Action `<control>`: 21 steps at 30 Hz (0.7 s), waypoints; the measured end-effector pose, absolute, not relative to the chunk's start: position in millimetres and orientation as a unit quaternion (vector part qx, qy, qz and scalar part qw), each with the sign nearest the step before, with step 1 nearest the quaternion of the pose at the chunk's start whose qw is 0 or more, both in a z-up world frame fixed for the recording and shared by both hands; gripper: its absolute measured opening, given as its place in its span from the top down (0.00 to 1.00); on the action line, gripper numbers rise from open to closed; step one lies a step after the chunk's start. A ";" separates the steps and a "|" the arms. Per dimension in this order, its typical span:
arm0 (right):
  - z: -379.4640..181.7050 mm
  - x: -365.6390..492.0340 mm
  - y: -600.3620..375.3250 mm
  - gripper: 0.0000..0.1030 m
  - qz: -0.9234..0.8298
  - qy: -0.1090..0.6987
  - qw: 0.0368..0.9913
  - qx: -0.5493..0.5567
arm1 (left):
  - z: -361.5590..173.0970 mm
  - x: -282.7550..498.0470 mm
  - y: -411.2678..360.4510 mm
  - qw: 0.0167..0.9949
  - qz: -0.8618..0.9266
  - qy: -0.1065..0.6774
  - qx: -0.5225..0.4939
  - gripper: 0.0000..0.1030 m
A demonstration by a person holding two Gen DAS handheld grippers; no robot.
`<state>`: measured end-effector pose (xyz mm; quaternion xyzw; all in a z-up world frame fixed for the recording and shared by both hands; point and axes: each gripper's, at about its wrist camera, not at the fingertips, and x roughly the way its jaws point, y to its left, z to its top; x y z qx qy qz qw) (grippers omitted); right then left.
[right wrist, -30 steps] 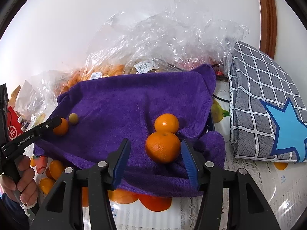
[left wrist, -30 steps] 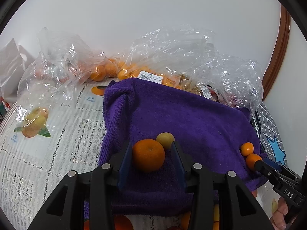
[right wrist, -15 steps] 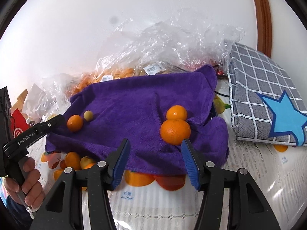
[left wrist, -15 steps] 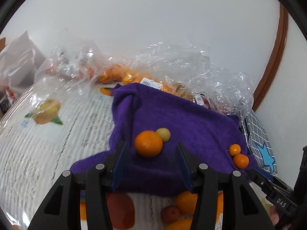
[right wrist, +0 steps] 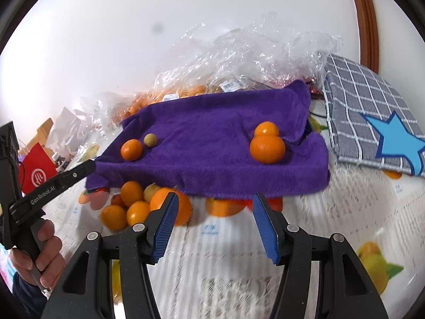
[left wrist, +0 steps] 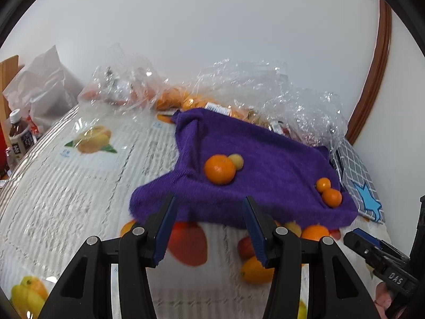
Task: Organize fruits
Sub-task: 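Lower the open right tool around a large orange on the tablecloth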
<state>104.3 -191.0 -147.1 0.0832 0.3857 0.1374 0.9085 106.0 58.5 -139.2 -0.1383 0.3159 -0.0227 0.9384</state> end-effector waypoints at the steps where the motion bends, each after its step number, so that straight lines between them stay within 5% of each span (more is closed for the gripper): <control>1: -147.0 102.0 -189.6 0.44 0.144 0.387 0.906 0.087 | -139.8 104.6 60.1 0.938 -0.022 0.319 -0.138 0.52; 21: -158.3 131.6 -142.6 0.50 0.198 0.434 0.878 0.041 | -144.1 100.2 92.2 0.925 -0.001 0.337 -0.176 0.52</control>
